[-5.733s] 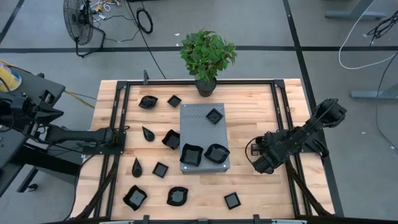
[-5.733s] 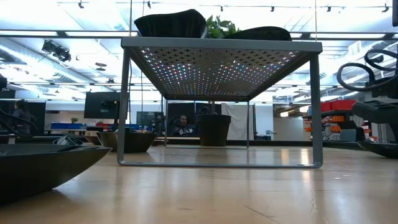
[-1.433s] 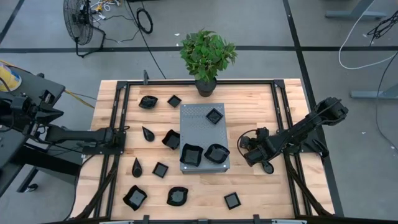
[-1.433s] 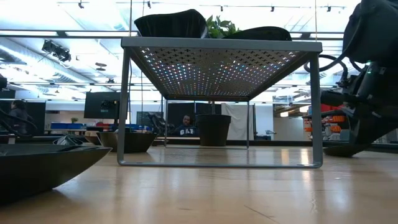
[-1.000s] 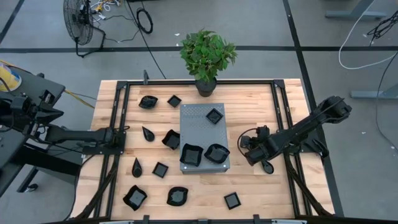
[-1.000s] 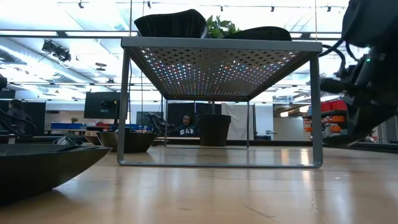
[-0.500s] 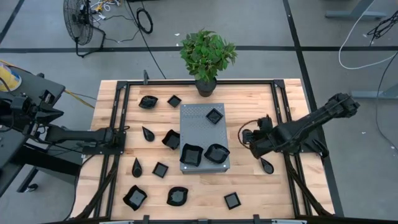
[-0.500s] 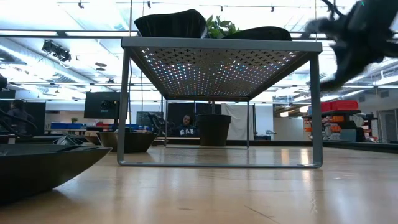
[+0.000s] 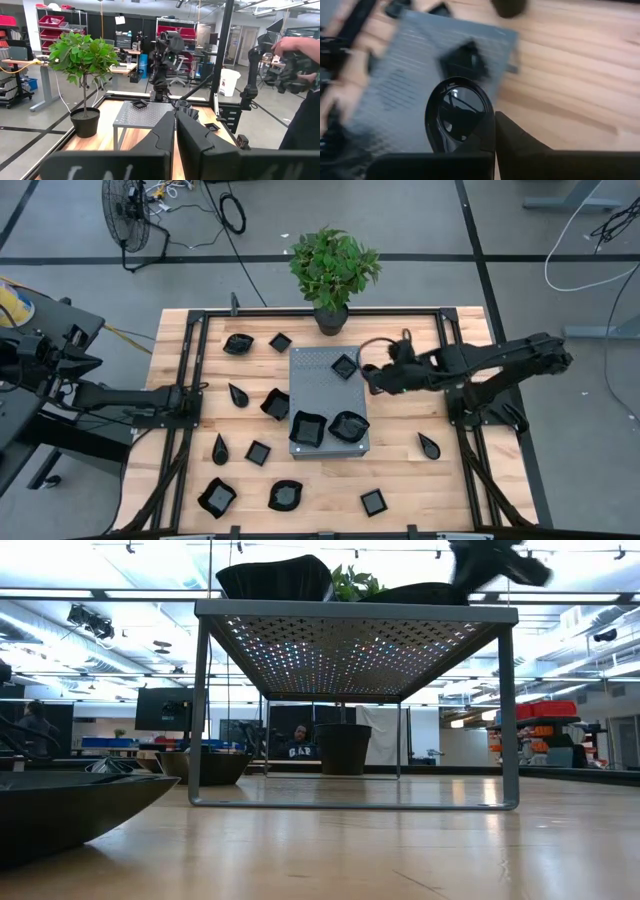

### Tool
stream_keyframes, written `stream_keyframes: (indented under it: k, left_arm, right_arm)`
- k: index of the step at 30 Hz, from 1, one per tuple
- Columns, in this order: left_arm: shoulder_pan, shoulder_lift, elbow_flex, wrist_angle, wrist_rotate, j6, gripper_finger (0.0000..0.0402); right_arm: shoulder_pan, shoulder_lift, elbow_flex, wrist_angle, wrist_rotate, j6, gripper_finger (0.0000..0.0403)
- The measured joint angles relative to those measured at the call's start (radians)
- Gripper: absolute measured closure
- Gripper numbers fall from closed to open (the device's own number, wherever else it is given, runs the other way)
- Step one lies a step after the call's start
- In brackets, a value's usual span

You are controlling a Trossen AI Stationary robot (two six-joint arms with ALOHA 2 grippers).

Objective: Pick & Place Mini shaped plates
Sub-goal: Put the black bowl on the shelf

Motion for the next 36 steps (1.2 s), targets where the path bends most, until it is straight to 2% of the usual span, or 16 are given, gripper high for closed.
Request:
stream_keyframes:
  k: [7,16,26,36]
  left_arm:
    - [0.0,0.0,0.0,0.0,0.0,0.0,0.0378]
    - [0.0,0.0,0.0,0.0,0.0,0.0,0.0378]
    - [0.0,0.0,0.0,0.0,0.0,0.0,0.0378]
    - [0.0,0.0,0.0,0.0,0.0,0.0,0.0378]
  right_arm:
    - [-0.061,0.093,0.107,0.225,-0.125,-0.198,0.0403]
    - [-0.117,0.231,0.19,0.349,-0.304,-0.231,0.0403]
    - [-0.214,0.35,0.271,0.409,-0.316,-0.257,0.0403]
    - [-0.234,0.417,0.283,0.45,-0.346,-0.249,0.0403]
